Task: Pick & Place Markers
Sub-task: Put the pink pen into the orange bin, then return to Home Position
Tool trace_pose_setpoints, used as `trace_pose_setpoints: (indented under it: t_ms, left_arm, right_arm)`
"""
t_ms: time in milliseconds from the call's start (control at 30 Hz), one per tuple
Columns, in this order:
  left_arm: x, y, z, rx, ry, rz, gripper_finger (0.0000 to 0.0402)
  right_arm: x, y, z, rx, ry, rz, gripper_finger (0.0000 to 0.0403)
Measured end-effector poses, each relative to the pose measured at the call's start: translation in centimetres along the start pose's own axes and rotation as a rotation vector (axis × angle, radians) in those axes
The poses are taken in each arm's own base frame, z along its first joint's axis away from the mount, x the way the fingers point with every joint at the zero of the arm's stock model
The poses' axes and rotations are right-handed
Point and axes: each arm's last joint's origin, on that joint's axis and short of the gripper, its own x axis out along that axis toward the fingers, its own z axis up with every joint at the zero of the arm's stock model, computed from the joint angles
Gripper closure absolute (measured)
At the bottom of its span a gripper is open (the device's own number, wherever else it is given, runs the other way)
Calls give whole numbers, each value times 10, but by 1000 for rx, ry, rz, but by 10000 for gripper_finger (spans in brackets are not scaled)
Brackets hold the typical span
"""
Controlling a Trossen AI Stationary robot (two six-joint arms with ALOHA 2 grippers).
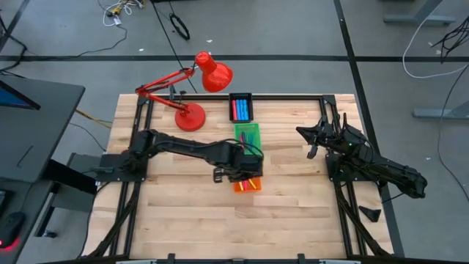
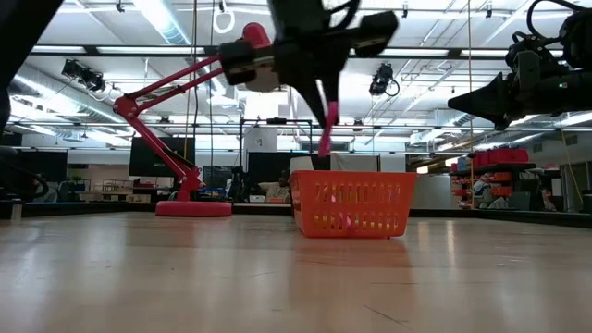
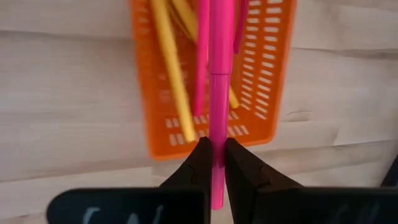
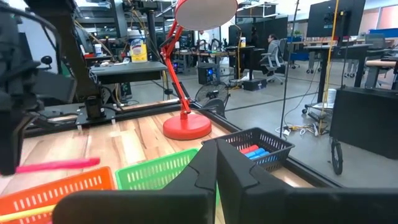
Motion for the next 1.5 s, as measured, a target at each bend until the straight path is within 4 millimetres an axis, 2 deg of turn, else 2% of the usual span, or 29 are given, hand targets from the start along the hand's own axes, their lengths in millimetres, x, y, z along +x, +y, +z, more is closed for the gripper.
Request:
trace_pose_setpoints:
  t_ms: [233, 400, 800, 1133, 1500]
  left_arm:
    - [24, -23, -4, -1, 24, -2, 379]
    - [39, -31, -6, -1, 52, 2, 379]
    - [39, -33, 4, -25, 65, 13, 374]
    - [52, -34, 17, -39, 82, 27, 327]
    - [51, -33, 18, 20, 77, 44, 277]
  right_arm:
    - [0, 0, 0, 0, 0, 0, 392]
    - [0, 0, 0, 0, 0, 0, 392]
    - [0, 0, 0, 0, 0, 0, 392]
    - [0, 0, 0, 0, 0, 0, 392]
    - [0, 0, 0, 0, -1, 0, 392]
